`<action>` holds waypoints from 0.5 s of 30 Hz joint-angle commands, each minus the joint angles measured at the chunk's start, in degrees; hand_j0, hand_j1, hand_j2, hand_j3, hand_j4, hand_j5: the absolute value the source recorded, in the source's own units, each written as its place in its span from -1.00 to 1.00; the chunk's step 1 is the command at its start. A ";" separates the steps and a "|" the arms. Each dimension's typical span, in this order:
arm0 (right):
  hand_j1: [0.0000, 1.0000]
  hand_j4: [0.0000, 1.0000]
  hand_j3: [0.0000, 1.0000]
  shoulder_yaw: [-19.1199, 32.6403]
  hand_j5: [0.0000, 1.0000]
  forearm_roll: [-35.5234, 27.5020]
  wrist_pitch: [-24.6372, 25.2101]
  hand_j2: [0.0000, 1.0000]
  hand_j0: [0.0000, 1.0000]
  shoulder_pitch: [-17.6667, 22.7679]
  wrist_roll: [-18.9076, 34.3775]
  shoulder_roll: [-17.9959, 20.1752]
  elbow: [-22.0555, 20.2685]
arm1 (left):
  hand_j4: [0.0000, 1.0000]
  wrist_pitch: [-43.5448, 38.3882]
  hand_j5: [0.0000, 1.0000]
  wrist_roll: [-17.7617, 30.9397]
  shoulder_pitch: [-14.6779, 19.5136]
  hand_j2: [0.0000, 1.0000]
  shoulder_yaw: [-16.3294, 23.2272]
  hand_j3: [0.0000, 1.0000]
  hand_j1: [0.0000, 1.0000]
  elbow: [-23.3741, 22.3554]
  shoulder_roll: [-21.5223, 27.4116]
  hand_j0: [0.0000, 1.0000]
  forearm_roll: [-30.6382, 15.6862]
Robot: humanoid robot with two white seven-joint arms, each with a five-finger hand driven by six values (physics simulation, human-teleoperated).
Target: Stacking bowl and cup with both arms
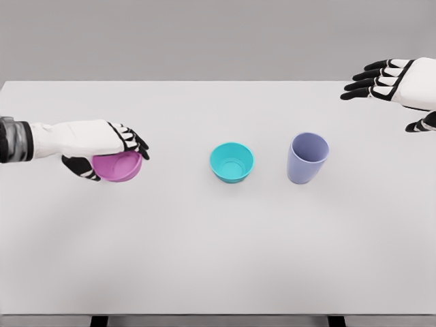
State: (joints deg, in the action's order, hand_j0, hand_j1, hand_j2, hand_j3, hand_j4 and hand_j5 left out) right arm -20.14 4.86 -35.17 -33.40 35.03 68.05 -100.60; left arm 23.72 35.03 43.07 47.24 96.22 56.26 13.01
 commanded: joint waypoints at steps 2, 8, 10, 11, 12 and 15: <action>1.00 1.00 1.00 0.02 1.00 -0.29 0.17 1.00 1.00 0.00 -0.03 0.24 0.06 | 0.38 -0.25 0.38 -0.03 0.26 0.38 0.05 0.38 0.38 0.11 -1.86 0.38 -0.01; 1.00 1.00 1.00 0.02 1.00 -0.29 0.17 1.00 1.00 0.00 -0.03 0.51 -0.03 | 0.38 -0.69 0.38 -0.03 1.58 0.38 0.22 0.38 0.38 0.02 -4.58 0.38 0.17; 1.00 1.00 1.00 0.02 1.00 -0.29 0.17 1.00 1.00 0.00 -0.03 0.51 -0.03 | 0.38 -0.69 0.38 -0.03 1.67 0.38 0.31 0.38 0.38 0.02 -5.37 0.38 0.26; 1.00 1.00 1.00 0.02 1.00 -0.29 0.17 1.00 1.00 0.00 -0.03 0.51 -0.03 | 0.38 -0.69 0.38 -0.03 1.67 0.38 0.31 0.38 0.38 -0.06 -6.34 0.38 0.87; 1.00 1.00 1.00 0.02 1.00 -0.29 0.17 1.00 1.00 0.00 -0.03 0.51 0.06 | 0.38 -0.78 0.38 -0.03 1.76 0.38 0.22 0.38 0.38 -0.06 -6.78 0.38 1.31; 1.00 1.00 1.00 0.02 1.00 -0.29 0.17 1.00 1.00 0.00 -0.03 0.51 0.06 | 0.38 -0.78 0.38 -0.03 2.29 0.38 0.31 0.38 0.38 -0.06 -8.36 0.38 2.28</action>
State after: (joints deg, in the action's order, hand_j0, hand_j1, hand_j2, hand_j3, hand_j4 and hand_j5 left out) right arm -20.14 4.85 -35.17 -33.40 35.03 68.48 -100.60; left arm 23.08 35.04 45.44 47.55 96.16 48.98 14.80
